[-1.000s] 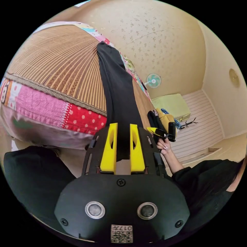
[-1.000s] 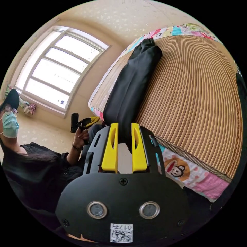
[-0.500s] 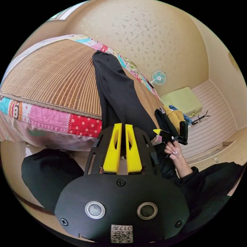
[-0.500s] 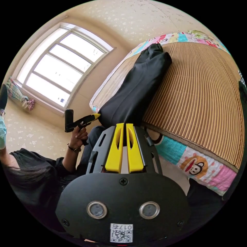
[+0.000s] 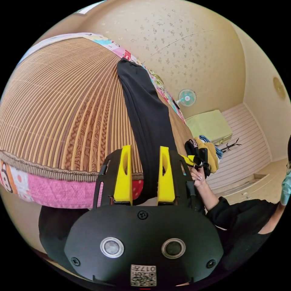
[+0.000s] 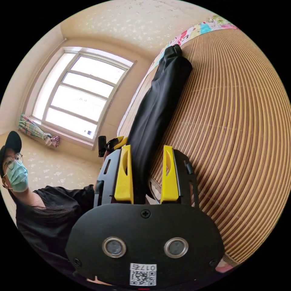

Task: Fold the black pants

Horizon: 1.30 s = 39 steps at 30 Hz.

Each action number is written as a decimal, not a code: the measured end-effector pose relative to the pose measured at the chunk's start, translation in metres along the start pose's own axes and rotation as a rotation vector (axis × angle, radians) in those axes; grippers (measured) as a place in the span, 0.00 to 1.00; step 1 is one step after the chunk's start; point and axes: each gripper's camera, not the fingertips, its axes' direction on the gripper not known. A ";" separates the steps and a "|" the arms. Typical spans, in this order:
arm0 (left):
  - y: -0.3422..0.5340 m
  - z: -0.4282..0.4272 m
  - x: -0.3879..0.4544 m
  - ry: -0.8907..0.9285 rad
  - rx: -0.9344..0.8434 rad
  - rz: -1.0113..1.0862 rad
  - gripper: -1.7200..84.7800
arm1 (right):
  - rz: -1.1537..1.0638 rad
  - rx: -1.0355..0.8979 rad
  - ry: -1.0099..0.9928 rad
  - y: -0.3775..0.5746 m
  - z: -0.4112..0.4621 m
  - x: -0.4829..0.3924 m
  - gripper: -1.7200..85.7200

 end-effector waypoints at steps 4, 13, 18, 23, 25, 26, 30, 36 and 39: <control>0.024 -0.003 0.012 0.011 -0.063 0.000 0.17 | -0.011 -0.045 -0.054 0.009 0.002 0.005 0.18; 0.046 -0.015 -0.014 0.196 -0.119 -0.086 0.08 | 0.026 -0.100 -0.153 0.014 0.007 0.050 0.08; 0.086 -0.094 0.049 0.590 0.073 0.113 0.08 | -0.185 0.065 -0.426 0.074 -0.059 -0.001 0.05; 0.090 -0.214 0.231 0.615 0.270 0.604 0.08 | -0.667 0.215 -0.432 0.113 -0.161 -0.162 0.03; 0.084 -0.240 0.280 0.692 0.313 0.688 0.08 | -0.784 0.277 -0.426 0.121 -0.195 -0.212 0.03; 0.079 -0.253 0.308 0.717 0.349 0.732 0.08 | -0.841 0.311 -0.416 0.124 -0.214 -0.241 0.03; 0.053 -0.269 0.366 0.666 0.417 0.741 0.07 | -0.943 0.414 -0.288 0.123 -0.254 -0.300 0.03; -0.034 -0.208 0.374 0.447 0.378 0.590 0.07 | -0.763 0.439 -0.069 0.039 -0.263 -0.271 0.03; -0.096 -0.161 0.364 0.377 0.327 0.537 0.07 | -0.633 0.421 -0.013 -0.032 -0.260 -0.228 0.03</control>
